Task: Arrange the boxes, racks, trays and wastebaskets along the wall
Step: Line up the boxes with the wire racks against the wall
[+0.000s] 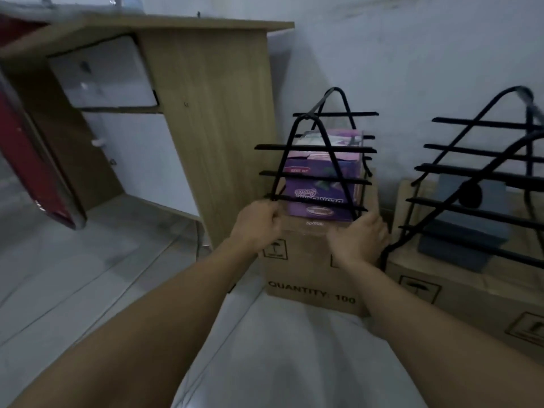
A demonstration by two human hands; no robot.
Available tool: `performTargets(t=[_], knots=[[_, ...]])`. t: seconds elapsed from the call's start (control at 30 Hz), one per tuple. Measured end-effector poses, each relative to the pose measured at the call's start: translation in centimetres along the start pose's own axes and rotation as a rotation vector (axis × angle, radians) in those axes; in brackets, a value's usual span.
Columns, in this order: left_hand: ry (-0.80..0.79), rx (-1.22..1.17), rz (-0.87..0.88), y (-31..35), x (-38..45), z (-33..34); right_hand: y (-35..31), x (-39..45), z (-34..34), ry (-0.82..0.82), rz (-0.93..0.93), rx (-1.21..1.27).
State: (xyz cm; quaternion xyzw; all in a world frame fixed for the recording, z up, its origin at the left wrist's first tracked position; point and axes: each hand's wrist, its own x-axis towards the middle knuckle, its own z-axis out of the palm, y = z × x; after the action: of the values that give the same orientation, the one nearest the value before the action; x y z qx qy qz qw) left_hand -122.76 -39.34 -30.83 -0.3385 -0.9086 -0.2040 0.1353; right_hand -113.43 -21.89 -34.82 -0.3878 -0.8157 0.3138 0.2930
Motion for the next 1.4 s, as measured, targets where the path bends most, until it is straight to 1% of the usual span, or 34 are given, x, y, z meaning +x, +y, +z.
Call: performTargets(t=[0.03,0.1,0.13,0.2,0.27,0.37,0.43,0.53,0.67,0.77,0.87,0.97,1.03,1.1,1.27,1.4], knots=[[-0.053,-0.004,0.023,-0.9,-0.3,1.2,0.5,0.3,0.4,-0.069,0.026,-0.107],[-0.111,-0.046,0.101,-2.5,-0.6,3.0,1.1,0.6,1.1,-0.162,0.002,-0.276],[-0.127,-0.043,0.126,-3.0,-0.6,3.7,1.3,0.7,1.4,-0.164,-0.022,-0.309],[-0.129,-0.002,0.132,-3.7,-0.3,4.6,1.3,1.0,1.7,-0.127,-0.046,-0.289],[-0.064,-0.002,0.119,-4.5,0.3,5.3,0.9,1.1,2.2,-0.099,-0.084,-0.246],[0.056,-0.051,0.081,-6.9,1.1,6.0,0.1,0.9,4.2,-0.085,-0.221,-0.215],[0.086,-0.089,0.035,-8.2,1.6,6.4,-0.1,1.0,4.7,-0.096,-0.272,-0.206],[0.118,-0.251,-0.077,-10.1,2.7,6.8,-0.5,1.3,5.8,-0.081,-0.3,-0.213],[0.135,-0.397,-0.195,-11.2,5.7,7.1,-1.6,2.0,7.3,-0.046,-0.24,-0.16],[0.128,-0.44,-0.286,-11.9,8.2,7.6,-2.2,3.3,8.6,-0.019,-0.187,-0.142],[0.113,-0.438,-0.279,-11.7,8.9,8.3,-2.2,3.8,9.3,-0.009,-0.179,-0.148],[0.12,-0.402,-0.281,-11.1,8.8,8.9,-2.0,3.7,9.9,-0.047,-0.193,-0.162],[0.187,-0.353,-0.304,-10.9,8.8,8.9,-2.0,3.7,9.9,-0.065,-0.19,-0.095],[0.244,-0.312,-0.29,-11.1,9.1,8.9,-2.2,3.9,9.7,-0.05,-0.174,-0.077],[0.036,-0.455,-0.206,-13.2,10.6,9.2,-2.1,5.3,10.2,-0.062,-0.115,-0.077],[0.025,-0.512,-0.17,-13.6,10.7,9.2,-1.8,6.1,10.8,-0.071,-0.065,-0.019]])
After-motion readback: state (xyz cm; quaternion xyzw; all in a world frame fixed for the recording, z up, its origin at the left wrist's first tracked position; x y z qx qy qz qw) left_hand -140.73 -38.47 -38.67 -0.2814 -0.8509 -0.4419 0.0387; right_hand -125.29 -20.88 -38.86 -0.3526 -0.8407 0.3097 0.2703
